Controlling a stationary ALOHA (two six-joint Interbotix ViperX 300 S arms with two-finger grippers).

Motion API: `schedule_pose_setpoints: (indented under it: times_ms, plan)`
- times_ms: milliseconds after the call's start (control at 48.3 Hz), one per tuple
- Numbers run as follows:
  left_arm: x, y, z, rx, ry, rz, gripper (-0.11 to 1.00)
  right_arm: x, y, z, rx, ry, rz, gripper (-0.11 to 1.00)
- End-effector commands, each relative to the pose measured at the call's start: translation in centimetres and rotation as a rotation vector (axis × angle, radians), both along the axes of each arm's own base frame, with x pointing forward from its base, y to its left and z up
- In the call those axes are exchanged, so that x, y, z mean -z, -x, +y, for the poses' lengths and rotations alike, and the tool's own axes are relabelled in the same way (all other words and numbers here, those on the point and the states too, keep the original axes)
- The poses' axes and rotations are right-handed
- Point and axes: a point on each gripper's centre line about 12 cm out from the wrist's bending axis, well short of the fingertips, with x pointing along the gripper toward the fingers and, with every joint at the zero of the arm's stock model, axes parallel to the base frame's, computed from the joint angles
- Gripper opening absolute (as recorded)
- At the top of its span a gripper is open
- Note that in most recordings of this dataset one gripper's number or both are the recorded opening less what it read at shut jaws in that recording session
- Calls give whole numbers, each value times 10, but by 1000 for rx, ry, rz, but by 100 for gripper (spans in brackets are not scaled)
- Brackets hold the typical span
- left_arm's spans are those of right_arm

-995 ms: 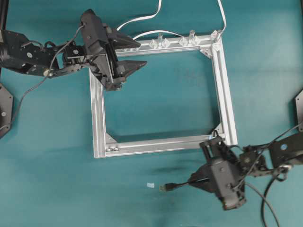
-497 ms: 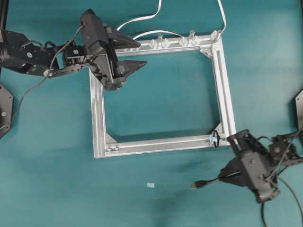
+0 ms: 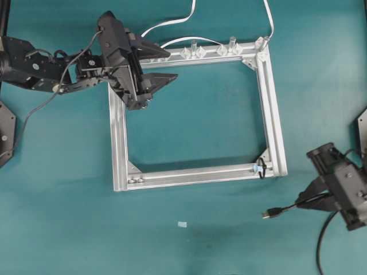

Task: Insert the wire through the string loop located on the right side.
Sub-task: 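Lift the cable and carry the plug toward the zip-tie loop on the frame, then push the USB plug leftward through the black zip-tie loop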

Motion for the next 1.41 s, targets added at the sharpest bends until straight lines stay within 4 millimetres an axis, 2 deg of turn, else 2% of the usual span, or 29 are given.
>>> schedule_pose_setpoints:
  times_ms: [0,373,1015,1388]
  plan:
    - [-15,-4,0,1,-6,-46,72,-4,4,-1,-5,-9,-21,6]
    - [-15,-4,0,1,-6,-46,72,3,11,-11,6,12,-18,6]
    - [-13,-4,0,1,-6,-40,72,8,14,-59,151,94,-69,6]
    - [-13,-4,0,1,-6,-40,72,6,17,-66,174,94,-81,6]
